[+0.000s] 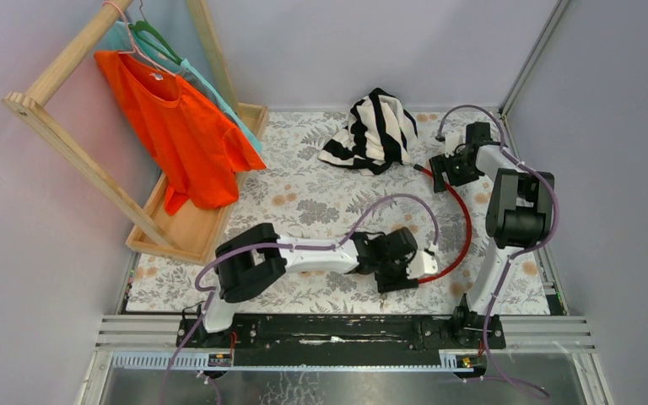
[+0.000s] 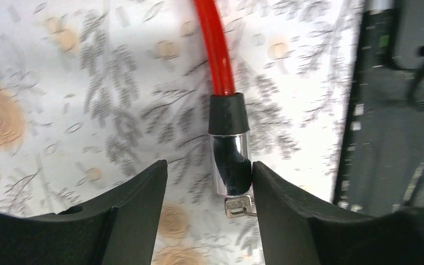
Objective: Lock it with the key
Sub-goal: Adjust the lock at the center of the board.
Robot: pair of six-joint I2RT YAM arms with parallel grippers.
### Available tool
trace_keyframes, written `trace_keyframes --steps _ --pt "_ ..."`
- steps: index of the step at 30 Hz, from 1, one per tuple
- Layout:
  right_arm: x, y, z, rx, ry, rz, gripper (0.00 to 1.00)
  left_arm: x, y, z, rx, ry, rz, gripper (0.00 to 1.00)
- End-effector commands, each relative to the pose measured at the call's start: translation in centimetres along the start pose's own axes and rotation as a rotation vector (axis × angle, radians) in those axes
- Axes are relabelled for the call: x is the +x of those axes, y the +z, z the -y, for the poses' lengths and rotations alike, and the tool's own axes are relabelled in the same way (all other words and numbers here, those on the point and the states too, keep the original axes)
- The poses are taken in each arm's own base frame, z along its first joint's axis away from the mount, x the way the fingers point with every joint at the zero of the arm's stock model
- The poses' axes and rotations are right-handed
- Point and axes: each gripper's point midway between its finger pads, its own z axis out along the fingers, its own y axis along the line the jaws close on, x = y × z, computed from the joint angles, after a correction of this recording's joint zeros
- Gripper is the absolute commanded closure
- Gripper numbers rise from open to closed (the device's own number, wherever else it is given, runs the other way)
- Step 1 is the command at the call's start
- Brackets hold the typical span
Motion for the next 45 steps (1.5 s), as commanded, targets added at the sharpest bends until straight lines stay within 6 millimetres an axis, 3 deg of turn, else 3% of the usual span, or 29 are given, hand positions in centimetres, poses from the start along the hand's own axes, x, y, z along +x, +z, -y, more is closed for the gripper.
trace_keyframes --steps 1,5,12,17,23,29,37,40,45 --pt "-1.5 0.1 0.2 -0.046 -0.072 0.011 0.19 0.8 -1.0 -4.7 -0.079 -0.004 0.026 0.36" --pt "-1.1 1.1 0.6 -0.05 -0.097 -0.014 0.28 2.0 -1.8 -6.7 -0.107 -0.026 0.016 0.35" --pt "1.1 1.6 1.6 0.022 -0.135 -0.057 0.52 2.9 -1.9 -8.1 -0.121 -0.056 0.011 0.32" --pt "3.4 -0.5 3.1 0.119 -0.1 -0.08 0.7 2.7 -2.2 -9.3 -0.14 -0.073 0.019 0.3" --pt "7.8 -3.1 4.2 0.179 0.039 -0.159 0.89 3.8 -2.2 -11.9 -0.165 -0.12 -0.002 0.3" --pt "11.0 -4.4 3.3 0.19 0.172 -0.219 0.92 4.4 -2.2 -15.2 -0.221 -0.194 -0.016 0.29" --pt "11.8 -5.5 1.5 0.184 0.293 -0.206 0.92 6.5 -3.2 -20.0 -0.354 -0.387 -0.056 0.24" --pt "12.0 -5.4 0.6 0.157 0.321 -0.195 0.86 7.7 -3.2 -20.6 -0.374 -0.41 -0.092 0.23" --pt "12.2 -5.5 -0.6 0.125 0.351 -0.176 0.67 9.1 -3.6 -20.8 -0.383 -0.434 -0.114 0.22"
